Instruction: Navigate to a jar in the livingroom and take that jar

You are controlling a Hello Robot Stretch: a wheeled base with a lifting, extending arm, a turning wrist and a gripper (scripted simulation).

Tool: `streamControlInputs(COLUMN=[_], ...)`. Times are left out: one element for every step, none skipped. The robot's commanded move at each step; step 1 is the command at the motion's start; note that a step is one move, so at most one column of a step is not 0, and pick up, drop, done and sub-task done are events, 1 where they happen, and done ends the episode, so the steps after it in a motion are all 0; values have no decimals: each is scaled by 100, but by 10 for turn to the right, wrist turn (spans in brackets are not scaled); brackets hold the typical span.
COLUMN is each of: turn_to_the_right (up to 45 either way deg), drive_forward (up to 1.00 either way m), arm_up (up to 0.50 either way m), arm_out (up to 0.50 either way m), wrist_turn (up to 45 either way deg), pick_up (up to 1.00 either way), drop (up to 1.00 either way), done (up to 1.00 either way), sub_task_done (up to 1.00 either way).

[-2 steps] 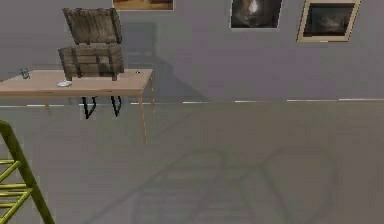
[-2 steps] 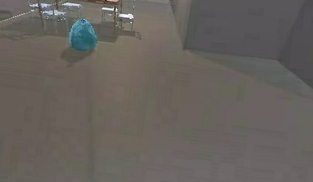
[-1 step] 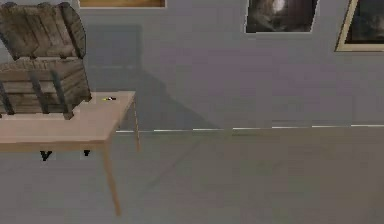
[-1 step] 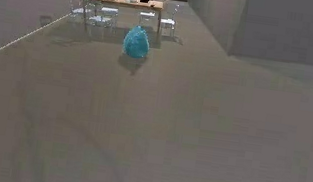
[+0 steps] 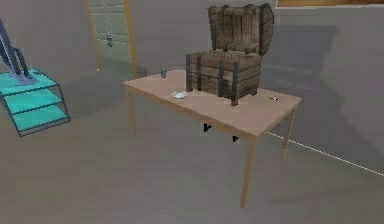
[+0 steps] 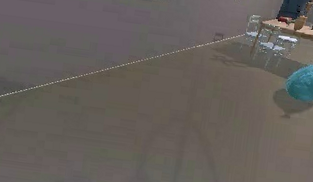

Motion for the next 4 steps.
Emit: streamControlInputs(turn_to_the_right=[-30, 0, 0, -450], drive_forward=[0, 50, 40, 0], arm_up=[0, 0, 0, 0], arm_out=[0, 0, 0, 0], wrist_turn=[0, 0, 0, 0], pick_up=[0, 0, 0, 0], drop=[0, 0, 0, 0], done=[0, 0, 0, 0], sub_task_done=[0, 0, 0, 0])
